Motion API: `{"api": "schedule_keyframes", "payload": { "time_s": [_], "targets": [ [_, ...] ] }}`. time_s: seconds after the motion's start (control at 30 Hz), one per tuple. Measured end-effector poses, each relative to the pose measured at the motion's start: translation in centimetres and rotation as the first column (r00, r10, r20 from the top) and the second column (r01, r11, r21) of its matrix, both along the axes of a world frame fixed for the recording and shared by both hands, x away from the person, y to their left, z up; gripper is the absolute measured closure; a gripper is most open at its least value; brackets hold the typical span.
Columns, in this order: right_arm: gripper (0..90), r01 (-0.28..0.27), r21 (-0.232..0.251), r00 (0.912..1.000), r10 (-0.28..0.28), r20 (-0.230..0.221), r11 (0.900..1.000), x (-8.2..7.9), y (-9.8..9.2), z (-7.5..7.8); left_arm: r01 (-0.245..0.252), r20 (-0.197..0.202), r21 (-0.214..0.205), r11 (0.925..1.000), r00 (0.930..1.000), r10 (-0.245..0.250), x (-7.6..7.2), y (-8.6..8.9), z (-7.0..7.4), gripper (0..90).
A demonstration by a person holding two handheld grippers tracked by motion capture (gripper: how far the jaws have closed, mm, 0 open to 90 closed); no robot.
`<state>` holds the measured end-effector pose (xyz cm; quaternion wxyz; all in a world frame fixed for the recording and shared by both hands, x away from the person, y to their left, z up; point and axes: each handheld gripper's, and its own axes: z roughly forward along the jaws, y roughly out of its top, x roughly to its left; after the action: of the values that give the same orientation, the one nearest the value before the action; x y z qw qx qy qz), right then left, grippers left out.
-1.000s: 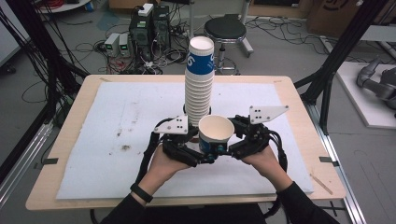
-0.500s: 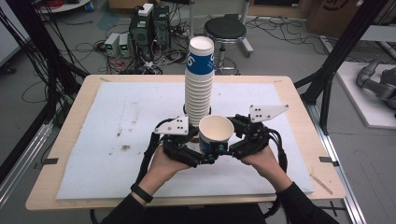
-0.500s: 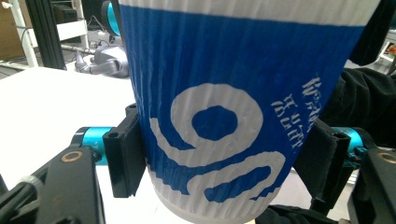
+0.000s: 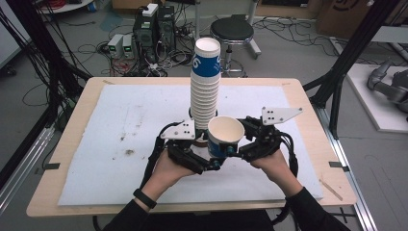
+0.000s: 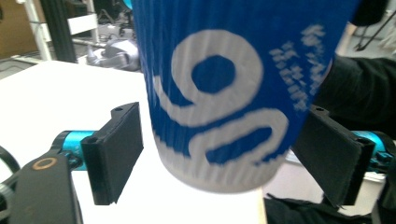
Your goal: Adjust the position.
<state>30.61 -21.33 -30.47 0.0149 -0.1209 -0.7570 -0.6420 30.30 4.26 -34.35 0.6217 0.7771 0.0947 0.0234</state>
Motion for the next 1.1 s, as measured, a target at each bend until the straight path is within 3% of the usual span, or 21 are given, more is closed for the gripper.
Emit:
{"api": "schedule_keyframes", "payload": {
  "time_s": [0.33,0.63,0.87,1.1],
  "targets": [
    [21.9,0.061,-0.030,0.9973,-0.060,0.041,0.9977,0.4,-1.0,0.0,-0.072,0.026,0.008,0.9973,0.9971,0.072,0.3,3.0,0.8,17.4],
    [22.0,0.110,-0.034,0.9929,-0.108,0.050,0.9934,0.8,-2.5,0.0,-0.159,0.038,-0.018,0.9871,0.9864,0.160,0.0,7.0,1.4,17.4],
    [22.2,0.156,-0.033,0.9861,-0.154,0.062,0.9871,1.0,-4.0,0.0,-0.221,0.047,-0.008,0.9752,0.9741,0.221,-0.8,9.9,1.3,17.4],
    [22.2,0.206,-0.039,0.9769,-0.204,0.064,0.9777,1.1,-6.0,-0.3,-0.300,0.035,-0.025,0.9536,0.9530,0.301,-1.1,13.2,0.8,17.4]
  ]
}}
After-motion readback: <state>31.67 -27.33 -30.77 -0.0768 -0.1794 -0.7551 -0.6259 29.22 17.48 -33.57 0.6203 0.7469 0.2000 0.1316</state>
